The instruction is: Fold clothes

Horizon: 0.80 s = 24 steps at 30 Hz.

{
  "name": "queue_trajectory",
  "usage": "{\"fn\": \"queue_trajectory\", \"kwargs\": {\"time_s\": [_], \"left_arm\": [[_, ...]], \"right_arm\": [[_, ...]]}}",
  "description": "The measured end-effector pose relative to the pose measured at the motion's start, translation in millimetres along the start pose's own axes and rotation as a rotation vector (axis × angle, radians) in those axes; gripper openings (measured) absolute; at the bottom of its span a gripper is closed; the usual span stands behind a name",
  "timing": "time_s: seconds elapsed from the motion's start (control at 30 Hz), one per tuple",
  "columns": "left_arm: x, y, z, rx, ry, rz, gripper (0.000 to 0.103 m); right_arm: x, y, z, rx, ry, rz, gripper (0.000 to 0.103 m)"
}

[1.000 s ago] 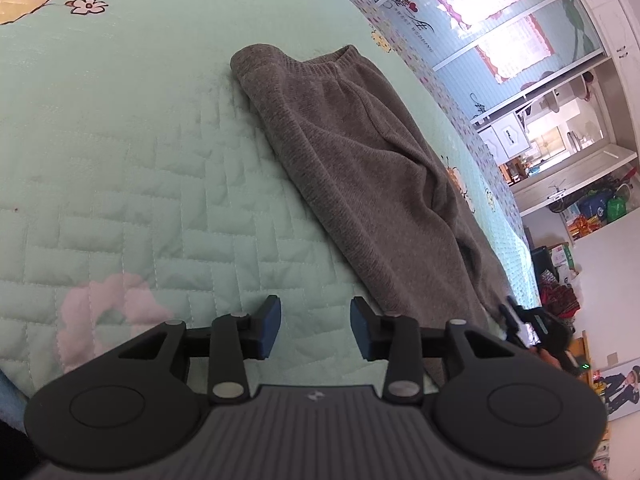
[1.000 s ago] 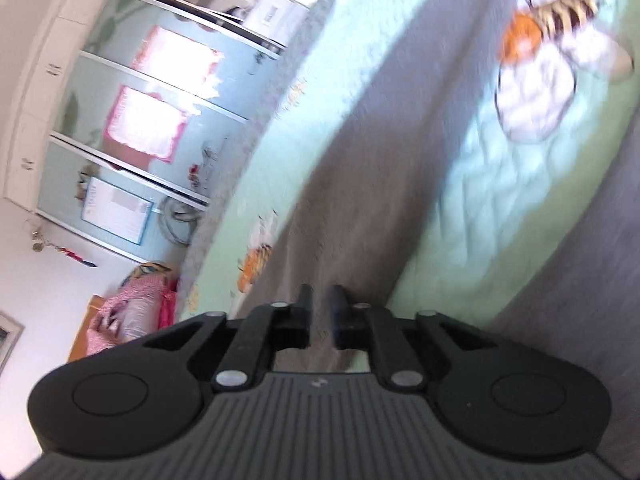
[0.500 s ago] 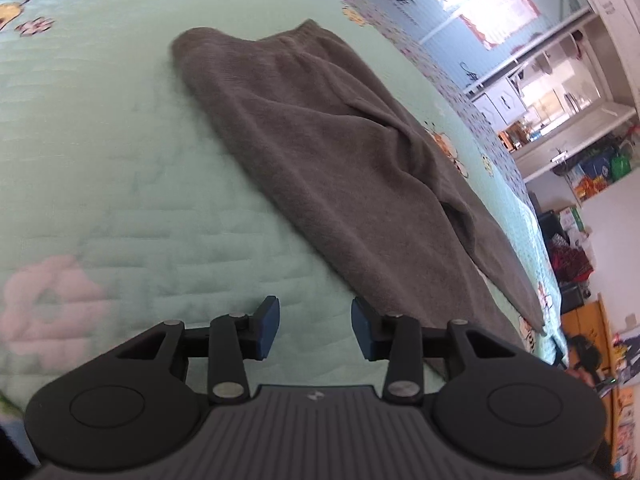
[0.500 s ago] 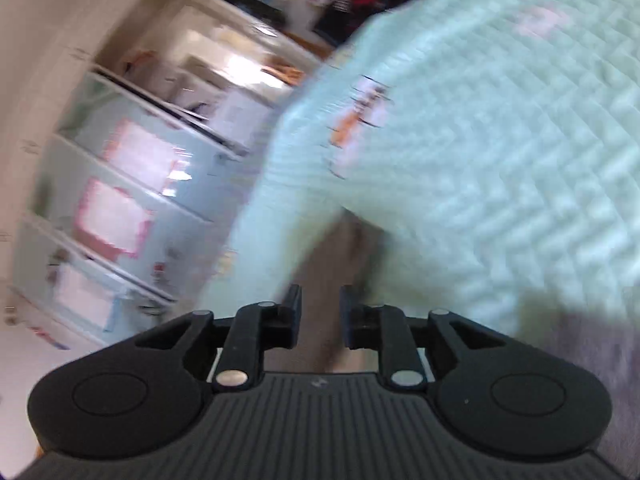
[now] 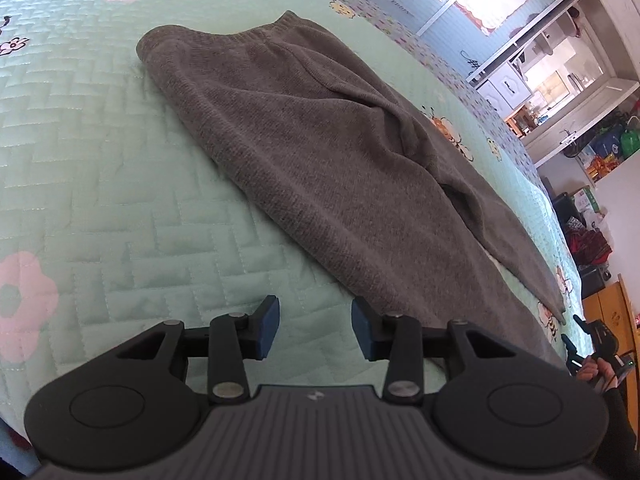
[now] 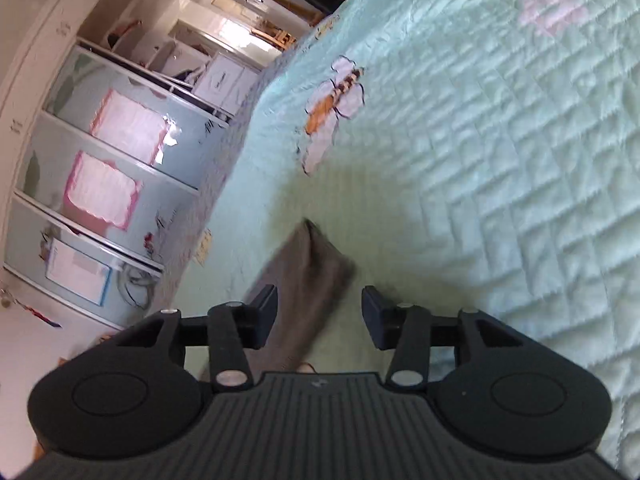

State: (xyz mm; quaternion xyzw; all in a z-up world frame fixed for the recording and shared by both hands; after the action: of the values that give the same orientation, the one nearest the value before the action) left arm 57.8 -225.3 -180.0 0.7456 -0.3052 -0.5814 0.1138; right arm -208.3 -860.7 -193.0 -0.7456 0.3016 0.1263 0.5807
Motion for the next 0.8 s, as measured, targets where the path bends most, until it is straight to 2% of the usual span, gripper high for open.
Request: {"fn": "queue_trajectory", "kwargs": {"time_s": [0.13, 0.17, 0.2, 0.23, 0.27, 0.43, 0.53, 0.57, 0.7, 0.8], "left_arm": [[-1.0, 1.7, 1.3, 0.001, -0.007, -0.006, 0.042], [0.0, 1.7, 1.5, 0.001, -0.009, -0.01, 0.042], [1.1, 2.0, 1.3, 0.002, -0.01, -0.015, 0.042], [1.8, 2.7, 0.8, 0.003, -0.011, -0.02, 0.042], [2.2, 3.7, 0.2, 0.006, -0.012, -0.026, 0.042], [4.7, 3.8, -1.1, 0.017, -0.014, -0.035, 0.042], [3.3, 2.9, -1.9, 0.008, -0.013, -0.027, 0.042], [2.5, 2.8, -1.9, 0.006, -0.013, -0.024, 0.042], [-1.4, -1.3, 1.0, -0.013, -0.015, 0.005, 0.042], [-3.1, -1.9, 3.7, -0.036, -0.016, 0.029, 0.042]], "right_arm": [[22.6, -5.9, -15.2, 0.029, 0.006, -0.028, 0.05], [29.8, -8.3, -18.7, 0.023, -0.003, -0.026, 0.047], [37.1, -9.4, -20.2, 0.014, -0.015, -0.016, 0.016], [43.0, -10.4, -22.3, 0.012, -0.032, -0.005, 0.008], [45.6, -11.5, -26.0, 0.005, -0.037, 0.001, 0.006], [39.0, -16.2, -51.0, -0.075, -0.005, 0.022, 0.006], [32.6, -3.7, -49.7, -0.06, -0.008, 0.077, 0.022], [20.4, 2.4, -47.7, -0.039, -0.009, 0.066, 0.026], [-69.1, 32.3, -21.8, -0.004, 0.033, 0.046, 0.047], [-134.5, 49.4, 23.3, -0.01, 0.033, 0.059, 0.053]]}}
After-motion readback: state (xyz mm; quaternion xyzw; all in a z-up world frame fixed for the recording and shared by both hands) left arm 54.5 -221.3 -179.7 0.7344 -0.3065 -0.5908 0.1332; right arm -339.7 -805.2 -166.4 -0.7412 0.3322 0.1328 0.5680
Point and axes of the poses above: each gripper's, at about its wrist camera, not at the fingertips, and x roughly the way its jaws point, y to its right, z to its underside, the point moved 8 cm from there along x, roughly the way its jaws point, and after that the axes turned 13 degrees about -y, right-handed, at the moved point
